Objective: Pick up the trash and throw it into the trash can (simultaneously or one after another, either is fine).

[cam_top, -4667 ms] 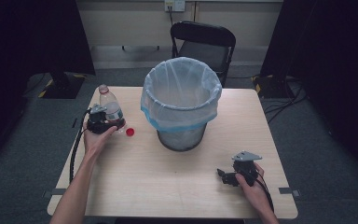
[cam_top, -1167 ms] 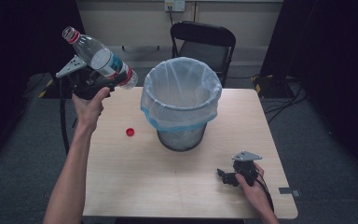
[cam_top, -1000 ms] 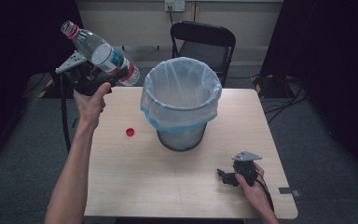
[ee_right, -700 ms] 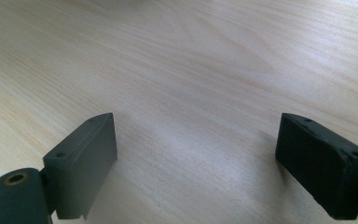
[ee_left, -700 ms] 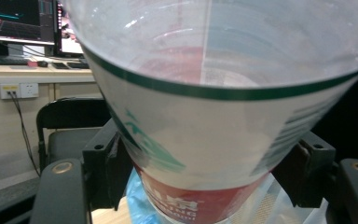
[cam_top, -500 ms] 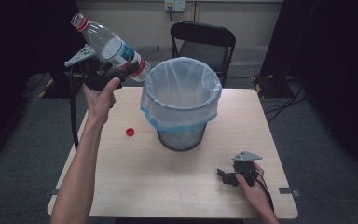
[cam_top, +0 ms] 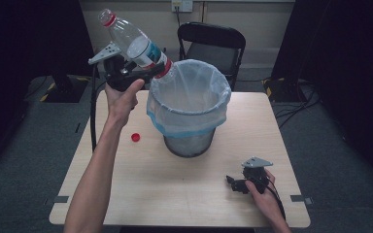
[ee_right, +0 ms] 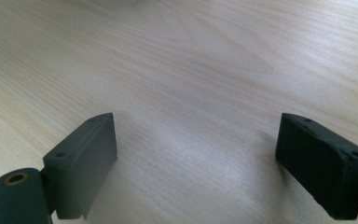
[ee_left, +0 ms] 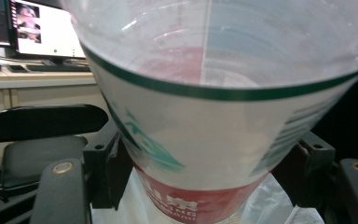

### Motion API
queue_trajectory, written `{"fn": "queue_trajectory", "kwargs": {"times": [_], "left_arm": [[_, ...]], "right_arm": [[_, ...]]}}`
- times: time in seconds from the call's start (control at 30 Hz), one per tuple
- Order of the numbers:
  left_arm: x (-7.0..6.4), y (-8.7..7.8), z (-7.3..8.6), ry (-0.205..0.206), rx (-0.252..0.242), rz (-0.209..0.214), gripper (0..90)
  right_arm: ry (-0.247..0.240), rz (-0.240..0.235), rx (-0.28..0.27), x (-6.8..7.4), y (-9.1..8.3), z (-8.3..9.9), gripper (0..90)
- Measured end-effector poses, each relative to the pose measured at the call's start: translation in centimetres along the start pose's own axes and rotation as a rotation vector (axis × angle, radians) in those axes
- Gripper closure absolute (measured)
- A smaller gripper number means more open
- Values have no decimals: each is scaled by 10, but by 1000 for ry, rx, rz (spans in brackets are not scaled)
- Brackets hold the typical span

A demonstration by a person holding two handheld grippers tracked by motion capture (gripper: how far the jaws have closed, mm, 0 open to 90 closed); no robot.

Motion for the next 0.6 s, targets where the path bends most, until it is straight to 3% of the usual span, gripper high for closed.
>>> {"fn": "queue_trajectory", "kwargs": {"times": [0.23, 0.37, 0.4, 0.53, 0.6], "left_arm": [[-2, 10, 11, -11, 82, 35, 286], [-4, 13, 17, -11, 97, 63, 283], [-6, 15, 19, -54, 105, 78, 281], [-9, 20, 25, -14, 136, 74, 279], [-9, 22, 26, -17, 136, 77, 277]], "right_arm": [[-1, -2, 0, 0, 0, 0, 116], [-4, -3, -1, 0, 0, 0, 116], [-3, -3, -1, 0, 0, 0, 116], [-2, -3, 0, 0, 0, 0, 116], [-3, -3, -1, 0, 0, 0, 116]]}}
Point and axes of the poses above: each handheld gripper's, and its own axes: y roughly forward along the jaws, z roughly out of its underside, x roughly to its left, the point moved 1 cm from there along y, roughly forward along the jaws, and after that the axes turned 11 degrees about -x, right-handed, at the moved point
